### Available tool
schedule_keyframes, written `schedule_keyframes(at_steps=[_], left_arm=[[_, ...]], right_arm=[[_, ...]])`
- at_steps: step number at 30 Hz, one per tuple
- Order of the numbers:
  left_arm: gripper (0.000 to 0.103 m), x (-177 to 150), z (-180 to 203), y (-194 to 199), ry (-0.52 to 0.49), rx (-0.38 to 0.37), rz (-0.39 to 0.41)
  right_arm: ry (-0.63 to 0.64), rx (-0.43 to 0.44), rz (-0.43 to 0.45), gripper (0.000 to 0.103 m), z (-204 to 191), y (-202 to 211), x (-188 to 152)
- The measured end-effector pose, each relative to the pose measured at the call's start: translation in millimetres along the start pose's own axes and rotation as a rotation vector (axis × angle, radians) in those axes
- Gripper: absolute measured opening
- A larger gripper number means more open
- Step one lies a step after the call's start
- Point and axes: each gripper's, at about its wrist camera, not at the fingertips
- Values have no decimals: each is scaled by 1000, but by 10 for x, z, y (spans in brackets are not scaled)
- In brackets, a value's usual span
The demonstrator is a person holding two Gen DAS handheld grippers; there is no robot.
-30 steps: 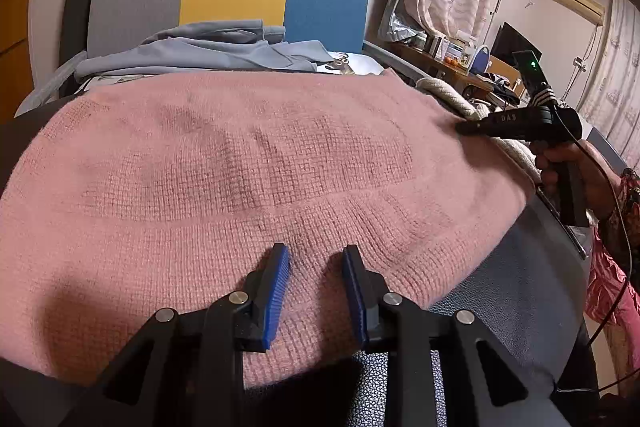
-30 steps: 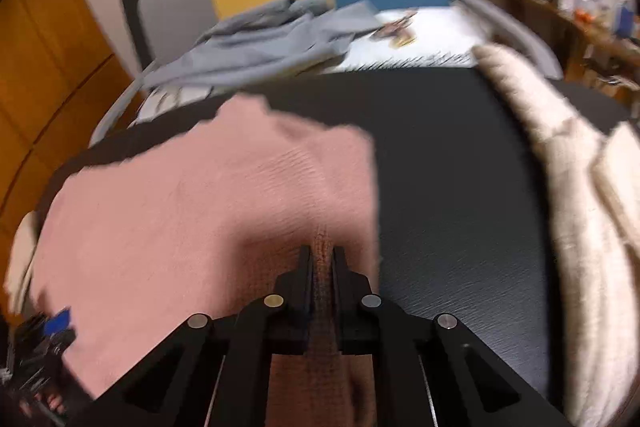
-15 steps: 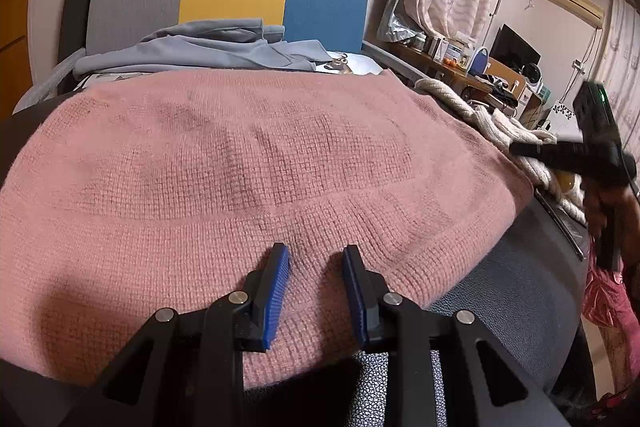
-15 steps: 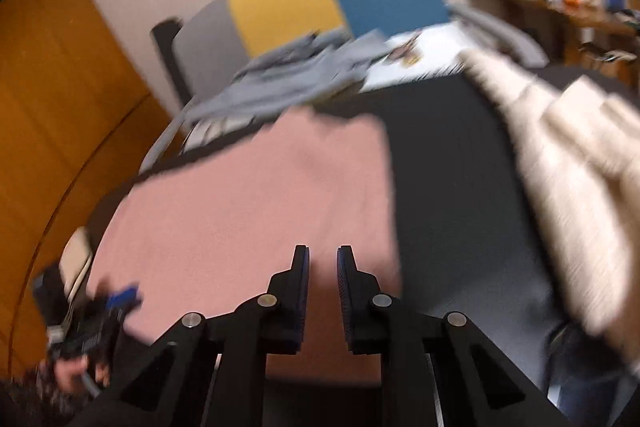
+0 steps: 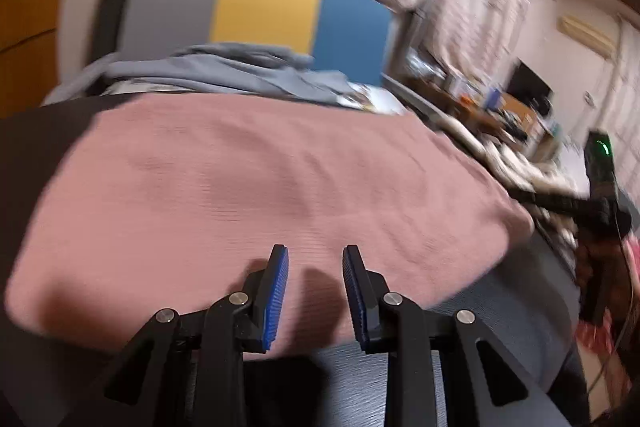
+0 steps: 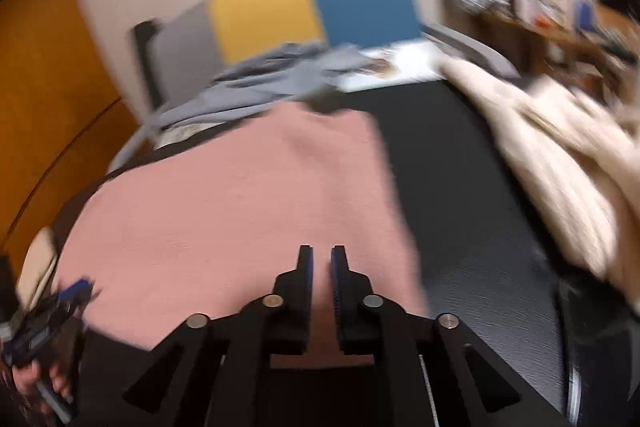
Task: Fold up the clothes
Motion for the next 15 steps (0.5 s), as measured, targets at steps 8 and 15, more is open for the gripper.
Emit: schedule_keyframes(at_steps=[8,15], left_arm=[[21,-257,-1283,327,392,130,27],[26,-131,-1255,395,298,113,15]], right_arm=[[48,-34,-75,17,-253,-383,-193],[25,-17,-73,17,-207,-386,-198]])
Point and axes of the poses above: each gripper's, at about its wrist camera, not at the fingertips, and y roughly against the way its jaws point, z to its right, x to its top, and after that the axes turned 8 degrees about -y, right-handed
